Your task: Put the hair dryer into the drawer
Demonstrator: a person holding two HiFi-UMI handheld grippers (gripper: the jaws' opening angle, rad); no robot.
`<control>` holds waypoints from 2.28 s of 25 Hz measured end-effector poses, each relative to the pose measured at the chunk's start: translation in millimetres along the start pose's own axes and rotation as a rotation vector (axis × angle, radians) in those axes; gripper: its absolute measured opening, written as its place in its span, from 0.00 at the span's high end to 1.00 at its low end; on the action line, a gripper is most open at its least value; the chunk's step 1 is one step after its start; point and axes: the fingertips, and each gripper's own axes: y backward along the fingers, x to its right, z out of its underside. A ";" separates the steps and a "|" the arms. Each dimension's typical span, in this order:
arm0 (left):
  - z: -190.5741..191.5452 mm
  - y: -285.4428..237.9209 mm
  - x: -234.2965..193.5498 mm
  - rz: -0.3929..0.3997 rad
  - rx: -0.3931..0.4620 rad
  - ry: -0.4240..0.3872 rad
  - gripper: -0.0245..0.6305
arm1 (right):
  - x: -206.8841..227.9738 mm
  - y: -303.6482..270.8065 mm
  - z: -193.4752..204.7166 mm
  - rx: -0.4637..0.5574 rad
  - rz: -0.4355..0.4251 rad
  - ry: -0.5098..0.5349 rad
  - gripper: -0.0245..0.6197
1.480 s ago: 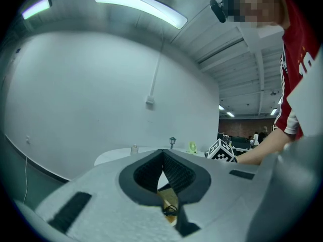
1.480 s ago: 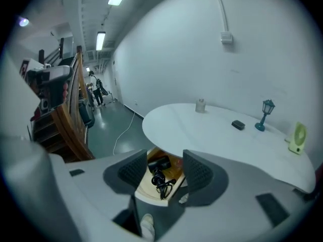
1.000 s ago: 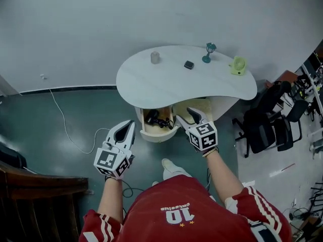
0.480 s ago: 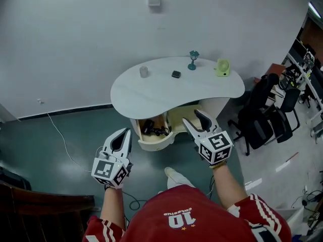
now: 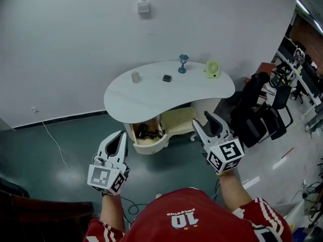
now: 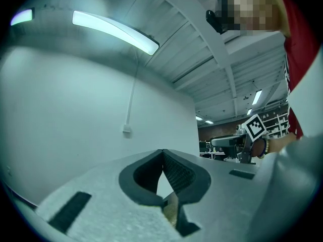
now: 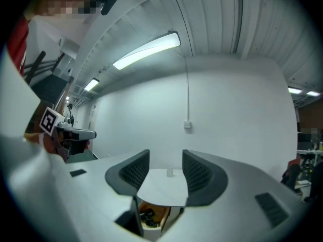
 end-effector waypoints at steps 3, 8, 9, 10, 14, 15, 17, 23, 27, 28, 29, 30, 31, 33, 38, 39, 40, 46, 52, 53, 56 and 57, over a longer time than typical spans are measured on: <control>-11.5 0.8 8.9 -0.012 0.008 -0.021 0.95 | 12.1 13.7 -9.1 0.028 0.021 -0.010 0.67; -22.0 -2.6 27.1 -0.044 0.026 0.034 0.95 | 30.6 39.0 -15.2 0.054 0.041 -0.038 0.70; -24.2 -3.7 34.9 -0.044 0.027 0.029 0.95 | 33.7 44.9 -15.3 0.055 0.042 -0.042 0.71; -26.4 -5.3 43.6 -0.041 0.025 0.018 0.95 | 36.8 50.5 -15.3 0.057 0.043 -0.048 0.71; -33.3 -14.0 79.0 -0.011 0.023 -0.019 0.95 | 47.5 69.7 -17.1 0.066 0.034 -0.052 0.78; -34.4 -15.3 87.2 -0.005 0.022 -0.030 0.95 | 49.4 74.5 -17.4 0.069 0.030 -0.049 0.81; -36.6 -15.7 101.0 -0.001 0.022 -0.054 0.95 | 52.2 83.7 -17.5 0.076 0.021 -0.041 0.87; -42.4 -14.4 127.9 -0.014 0.031 -0.065 0.95 | 63.6 105.2 -20.5 0.090 0.014 -0.032 0.95; -45.5 -11.6 140.2 -0.026 0.035 -0.077 0.95 | 71.4 116.9 -23.6 0.103 0.017 -0.031 0.95; -46.3 -10.7 142.1 -0.027 0.037 -0.074 0.95 | 72.4 118.8 -24.9 0.106 0.017 -0.028 0.95; -47.0 -9.8 143.9 -0.028 0.038 -0.071 0.95 | 73.4 120.8 -25.8 0.109 0.019 -0.027 0.95; -47.2 -9.0 145.7 -0.030 0.039 -0.070 0.95 | 74.6 122.9 -26.1 0.110 0.022 -0.027 0.95; -46.9 -8.4 147.2 -0.032 0.039 -0.070 0.95 | 75.7 124.6 -25.8 0.110 0.026 -0.027 0.95; -45.3 -7.6 149.4 -0.036 0.039 -0.071 0.95 | 76.3 126.5 -24.5 0.109 0.025 -0.027 0.96; -45.3 -6.9 154.7 -0.035 0.036 -0.087 0.95 | 75.4 130.8 -24.9 0.111 0.024 -0.022 0.96; -46.1 -6.7 156.2 -0.034 0.035 -0.089 0.95 | 75.4 131.9 -25.5 0.110 0.023 -0.021 0.96; -47.0 -6.5 157.7 -0.032 0.036 -0.091 0.95 | 75.6 132.9 -25.9 0.110 0.023 -0.019 0.96; -49.9 -5.3 162.0 -0.024 0.045 -0.089 0.95 | 78.4 135.7 -25.7 0.103 0.037 -0.021 0.96; -48.8 1.5 168.4 -0.015 0.050 -0.095 0.95 | 74.9 141.6 -26.0 0.106 0.038 -0.016 0.96; -48.6 2.8 169.4 -0.013 0.049 -0.094 0.95 | 74.0 142.9 -26.1 0.107 0.038 -0.016 0.96; -48.9 6.7 171.3 -0.010 0.049 -0.097 0.95 | 70.8 145.0 -26.5 0.109 0.034 -0.017 0.96; -49.0 7.7 171.7 -0.009 0.049 -0.099 0.95 | 69.7 145.2 -26.9 0.110 0.032 -0.018 0.96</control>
